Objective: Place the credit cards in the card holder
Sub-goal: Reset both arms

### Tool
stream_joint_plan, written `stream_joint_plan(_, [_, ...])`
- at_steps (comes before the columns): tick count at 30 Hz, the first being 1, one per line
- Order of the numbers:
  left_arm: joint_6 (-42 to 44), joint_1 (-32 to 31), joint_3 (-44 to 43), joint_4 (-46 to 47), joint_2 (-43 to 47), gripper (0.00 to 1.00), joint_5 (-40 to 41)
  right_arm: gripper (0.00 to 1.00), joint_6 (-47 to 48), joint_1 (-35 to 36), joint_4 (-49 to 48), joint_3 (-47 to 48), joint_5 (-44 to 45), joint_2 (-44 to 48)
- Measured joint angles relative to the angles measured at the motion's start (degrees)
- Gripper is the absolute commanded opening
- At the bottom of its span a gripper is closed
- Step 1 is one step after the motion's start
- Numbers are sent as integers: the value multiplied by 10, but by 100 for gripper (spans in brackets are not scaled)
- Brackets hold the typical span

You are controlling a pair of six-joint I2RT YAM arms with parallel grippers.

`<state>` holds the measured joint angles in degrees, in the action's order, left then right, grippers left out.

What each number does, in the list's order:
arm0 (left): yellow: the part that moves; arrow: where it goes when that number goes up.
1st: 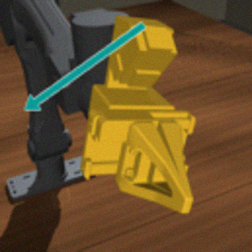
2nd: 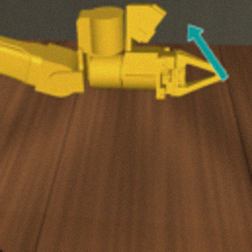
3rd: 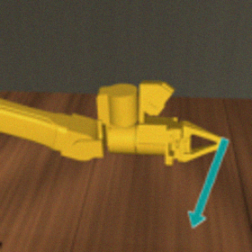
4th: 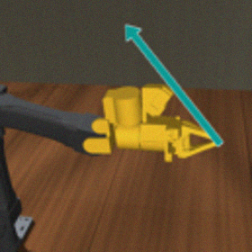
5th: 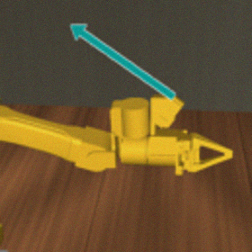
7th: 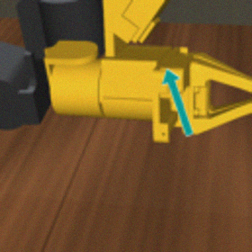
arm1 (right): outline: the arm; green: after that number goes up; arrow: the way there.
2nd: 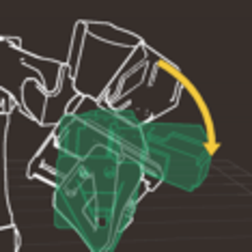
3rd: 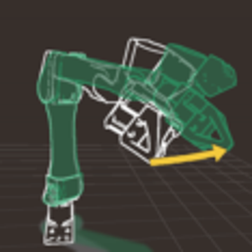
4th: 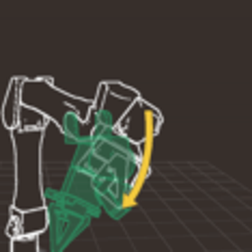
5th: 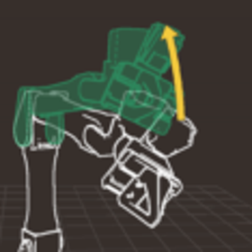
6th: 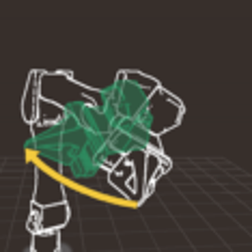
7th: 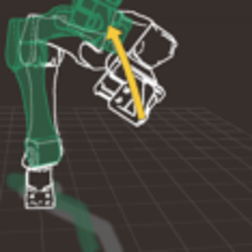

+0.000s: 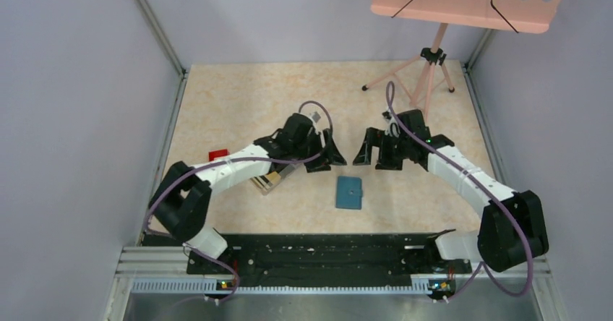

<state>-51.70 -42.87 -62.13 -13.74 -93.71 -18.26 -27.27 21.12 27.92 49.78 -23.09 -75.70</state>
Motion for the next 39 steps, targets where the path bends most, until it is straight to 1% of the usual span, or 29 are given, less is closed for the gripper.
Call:
stream_joint_plan(1, [-12, 14, 30, 40, 28, 74, -7, 97, 0, -12, -7, -4, -4, 10])
stream_joint_plan(4, [-32, 51, 89, 106, 89, 81, -12, 99, 0, -45, -17, -22, -13, 41])
stream_joint_plan(5, [-38, 67, 109, 119, 111, 88, -11, 99, 0, -59, -23, -31, -20, 54])
stream_joint_plan(6, [-39, 81, 127, 126, 133, 96, -6, 99, 0, -69, -27, -38, -24, 63])
stream_joint_plan(7, [-42, 95, 143, 126, 157, 99, 3, 99, 0, -81, -33, -46, -30, 73])
stream_joint_plan(9, [-41, 120, 168, 115, 207, 99, 32, 99, 0, -97, -37, -55, -31, 84])
stream_joint_plan(10, [-38, 134, 180, 102, 240, 99, 61, 99, 1, -103, -38, -57, -28, 87])
stream_joint_plan(14, [3, 165, 205, 45, 364, 99, 170, 99, 8, -111, -48, -61, 21, 97])
stream_joint_plan(18, [100, 178, 221, 13, 469, 99, 292, 99, 28, -111, -73, -84, 104, 137])
stream_joint_plan(21, [191, 183, 243, 5, 517, 99, 364, 99, 43, -111, -120, -126, 165, 182])
stream_joint_plan(24, [259, 200, 266, 3, 525, 99, 397, 98, 66, -111, -200, -196, 230, 225])
stream_joint_plan(28, [330, 253, 286, 20, 478, 99, 410, 99, 112, -111, -317, -304, 316, 243])
stream_joint_plan(32, [403, 280, 367, 137, 445, 99, 433, 99, 165, -112, -468, -410, 383, 239])
stream_joint_plan(33, [421, 288, 393, 177, 434, 99, 433, 99, 172, -112, -491, -424, 395, 233])
stream_joint_plan(35, [440, 308, 422, 233, 402, 99, 431, 99, 185, -119, -531, -437, 412, 209])
stream_joint_plan(39, [455, 352, 451, 373, 292, 99, 419, 99, 207, -139, -622, -437, 413, 170])
